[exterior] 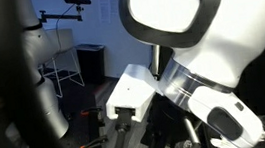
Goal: Move the white plastic knife to the left
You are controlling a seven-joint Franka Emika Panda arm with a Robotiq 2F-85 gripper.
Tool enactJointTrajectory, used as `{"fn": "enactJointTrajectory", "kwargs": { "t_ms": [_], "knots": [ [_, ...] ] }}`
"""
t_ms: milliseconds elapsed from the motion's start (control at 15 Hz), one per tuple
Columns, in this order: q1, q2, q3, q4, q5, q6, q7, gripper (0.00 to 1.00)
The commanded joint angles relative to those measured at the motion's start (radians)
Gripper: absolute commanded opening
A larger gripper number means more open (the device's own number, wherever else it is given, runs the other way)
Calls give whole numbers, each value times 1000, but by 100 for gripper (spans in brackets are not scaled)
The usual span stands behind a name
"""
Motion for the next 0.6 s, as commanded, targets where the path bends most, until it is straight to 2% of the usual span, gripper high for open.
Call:
{"fn": "enactJointTrajectory", "kwargs": {
  "t_ms": [0, 533],
  "knots": [
    [-14, 134, 15, 99, 66, -4, -49, 100],
    [-46, 319, 68, 251, 112, -26, -70, 100]
  ]
}}
